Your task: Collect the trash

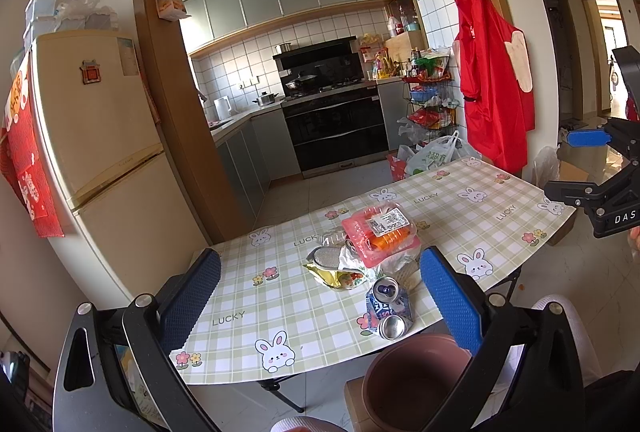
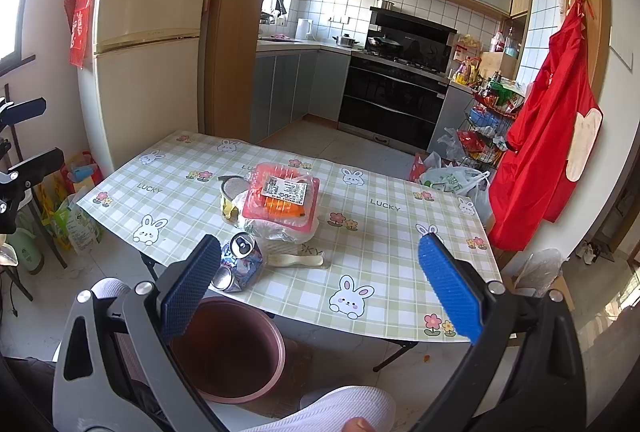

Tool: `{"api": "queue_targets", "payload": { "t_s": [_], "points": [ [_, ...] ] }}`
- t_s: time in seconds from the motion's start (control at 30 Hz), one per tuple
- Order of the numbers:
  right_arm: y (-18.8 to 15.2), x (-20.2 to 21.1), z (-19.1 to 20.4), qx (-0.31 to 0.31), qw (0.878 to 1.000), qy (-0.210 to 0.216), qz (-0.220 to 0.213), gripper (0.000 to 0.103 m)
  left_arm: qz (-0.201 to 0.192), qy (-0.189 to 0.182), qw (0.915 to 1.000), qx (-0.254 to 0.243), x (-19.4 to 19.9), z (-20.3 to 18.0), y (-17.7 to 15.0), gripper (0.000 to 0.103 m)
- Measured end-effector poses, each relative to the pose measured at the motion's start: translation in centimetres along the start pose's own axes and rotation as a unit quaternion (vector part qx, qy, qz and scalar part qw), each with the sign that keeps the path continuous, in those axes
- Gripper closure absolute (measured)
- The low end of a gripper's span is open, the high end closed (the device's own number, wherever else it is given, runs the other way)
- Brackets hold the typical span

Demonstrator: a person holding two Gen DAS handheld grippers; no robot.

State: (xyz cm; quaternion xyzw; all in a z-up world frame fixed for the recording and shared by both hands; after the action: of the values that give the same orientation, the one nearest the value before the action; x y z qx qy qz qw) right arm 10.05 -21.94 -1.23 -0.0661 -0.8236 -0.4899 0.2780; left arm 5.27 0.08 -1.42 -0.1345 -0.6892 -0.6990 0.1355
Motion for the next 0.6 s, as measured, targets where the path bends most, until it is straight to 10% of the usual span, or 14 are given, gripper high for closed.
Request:
{"api": "queue_targets", "payload": {
  "t_s": [0.6],
  "points": [
    [0.02, 0.11, -0.14, 0.002, 1.0, 0.002, 0.001, 0.006, 0.0, 0.001, 1.0, 0.0, 0.3, 0.23, 0.42, 0.005]
  ]
}}
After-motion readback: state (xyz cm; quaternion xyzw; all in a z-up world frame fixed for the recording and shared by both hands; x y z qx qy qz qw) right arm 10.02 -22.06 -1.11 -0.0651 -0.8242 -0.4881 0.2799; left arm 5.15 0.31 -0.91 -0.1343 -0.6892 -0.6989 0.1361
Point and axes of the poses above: each gripper's, at about its wrist camera, not at the fingertips, and x roughly against the way its jaws point, z to its left, y to its top, the point moved 6 cm from there along -x, roughly the way its jaws point, and after that the axes turned 15 degrees about x, right-handed, at the moved point
